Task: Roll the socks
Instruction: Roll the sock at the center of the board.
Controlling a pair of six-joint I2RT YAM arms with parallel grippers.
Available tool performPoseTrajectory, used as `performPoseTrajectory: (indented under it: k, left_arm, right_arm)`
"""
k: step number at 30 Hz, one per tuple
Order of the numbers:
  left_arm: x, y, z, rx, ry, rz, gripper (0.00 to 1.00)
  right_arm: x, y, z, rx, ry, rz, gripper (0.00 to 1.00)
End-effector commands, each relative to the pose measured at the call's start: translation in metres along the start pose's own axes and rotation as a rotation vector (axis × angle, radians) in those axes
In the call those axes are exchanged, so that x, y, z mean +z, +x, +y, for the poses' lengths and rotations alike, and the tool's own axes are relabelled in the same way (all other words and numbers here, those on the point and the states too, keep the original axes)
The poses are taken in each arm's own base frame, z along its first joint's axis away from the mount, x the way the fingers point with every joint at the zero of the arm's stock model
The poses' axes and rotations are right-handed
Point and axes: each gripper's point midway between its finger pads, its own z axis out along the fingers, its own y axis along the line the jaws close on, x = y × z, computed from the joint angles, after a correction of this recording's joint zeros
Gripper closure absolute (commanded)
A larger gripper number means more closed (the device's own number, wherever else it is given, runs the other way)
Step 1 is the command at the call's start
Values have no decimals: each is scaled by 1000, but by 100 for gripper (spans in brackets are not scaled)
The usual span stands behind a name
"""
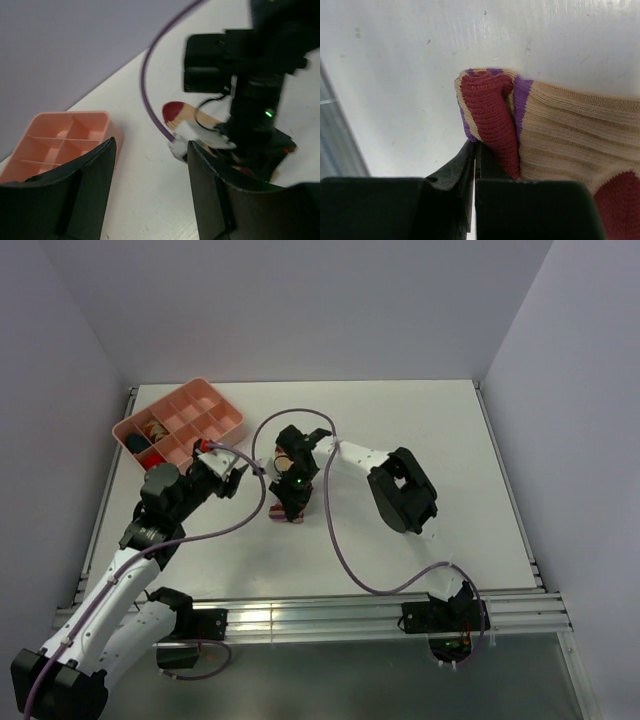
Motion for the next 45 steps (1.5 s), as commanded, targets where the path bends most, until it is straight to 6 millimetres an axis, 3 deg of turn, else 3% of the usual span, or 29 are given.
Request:
performPoseTrajectory:
  k: [1, 9, 14, 24, 31, 45]
  left_arm:
    - [-4, 5, -41, 70, 196, -29, 37]
    - [2, 78, -129, 145, 486, 161, 37]
    - [12, 104, -150, 206, 547, 195, 39]
    - [32, 136, -180, 283, 641, 232, 41]
    - [40, 149, -182, 347, 671, 279, 42]
    - [30, 179, -196, 356, 768, 426, 45]
  right_arm:
    - [13, 51, 14, 165, -204, 162, 100]
    - [16, 67, -1, 326, -292, 168, 100]
    - [17, 73, -8, 376, -298, 176, 100]
    - [19, 78, -14, 423, -280, 180, 100]
    - [21, 79, -16, 433, -273, 182, 100]
    - [22, 79, -18, 448, -261, 179, 100]
